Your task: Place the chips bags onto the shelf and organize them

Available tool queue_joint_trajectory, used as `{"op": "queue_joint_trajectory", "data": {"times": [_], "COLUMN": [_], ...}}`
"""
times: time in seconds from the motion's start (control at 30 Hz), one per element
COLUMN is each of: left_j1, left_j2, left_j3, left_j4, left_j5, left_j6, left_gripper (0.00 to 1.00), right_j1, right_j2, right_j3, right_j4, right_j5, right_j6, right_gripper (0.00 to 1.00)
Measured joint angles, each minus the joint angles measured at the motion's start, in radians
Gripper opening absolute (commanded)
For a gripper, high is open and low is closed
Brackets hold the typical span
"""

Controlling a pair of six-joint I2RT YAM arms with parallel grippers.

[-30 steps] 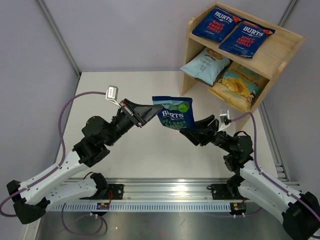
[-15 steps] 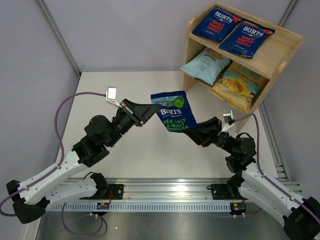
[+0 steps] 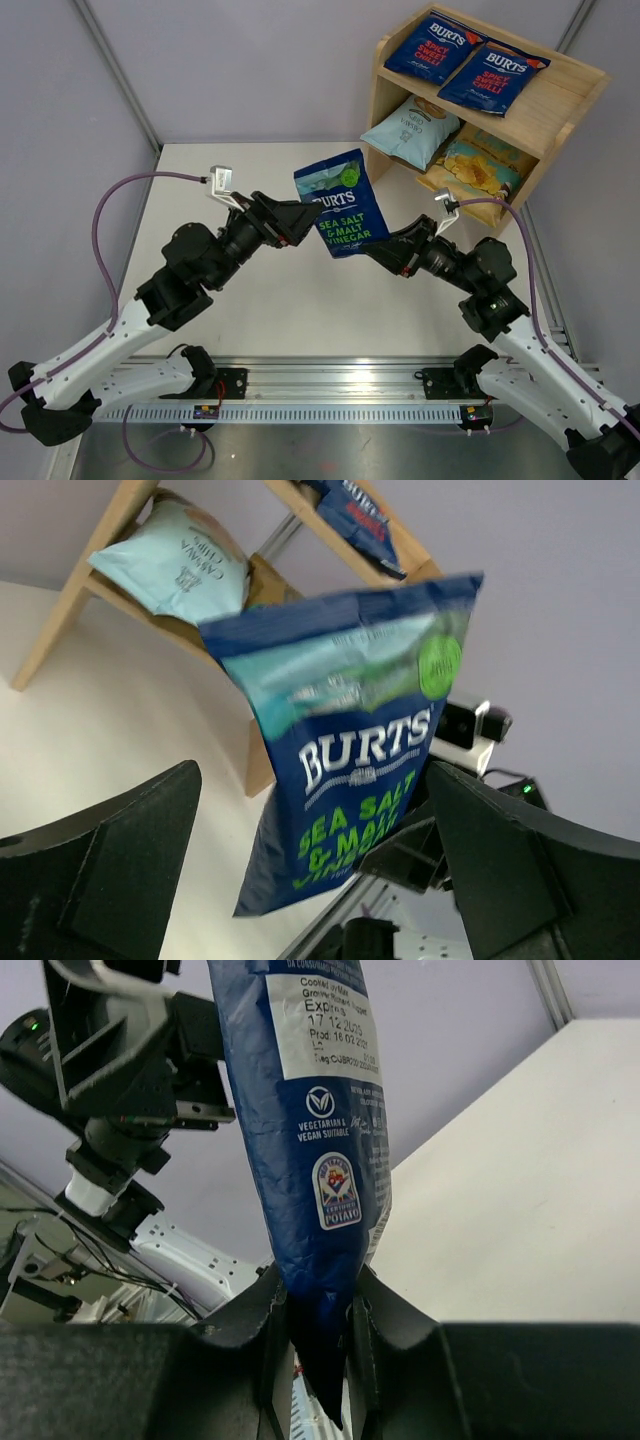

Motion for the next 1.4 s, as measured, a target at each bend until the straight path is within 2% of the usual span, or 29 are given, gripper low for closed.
{"op": "queue_joint_trajectory", "data": {"times": [0.1,0.33,0.57,0.77,1.0,1.1,1.4], "left_j1": [0.0,-0.001,-0.001,-0.001,-0.001,-0.001,-0.001], "left_j2": [-0.007,-0.094,-0.119,-0.099,-0.128,-0.157,-0.242], "left_j3": [0.019,0.072,0.072,0.072,0.091,0.109,0.151], "left_j4": [-0.085,-0.298,-0.321,-0.377,-0.478,-0.529,-0.705], "left_j5": [-0.032,-0.243,-0.201,-0.159,-0.154,-0.167,-0.217], "left_j6": [0.051,0.169,0.26,0.302,0.342,0.36,0.408], "left_gripper": [0.99,0.99,0.99,0.99,0.99,0.99,0.99], "right_j1": [0.0,0.0,-0.026,-0.246,-0.549,-0.624,-0.766], "right_j2": [0.038,0.061,0.12,0.257,0.376,0.384,0.386], "right_j3": [0.06,0.244,0.434,0.657,0.792,0.797,0.815], "right_j4": [-0.079,-0.274,-0.406,-0.472,-0.484,-0.502,-0.566], "right_j5": [0.024,0.169,0.267,0.227,0.203,0.217,0.274], "right_j6": [0.032,0.12,0.203,0.33,0.556,0.632,0.747], "right_gripper": [0.0,0.0,0.0,0.0,0.0,0.03,0.0]}}
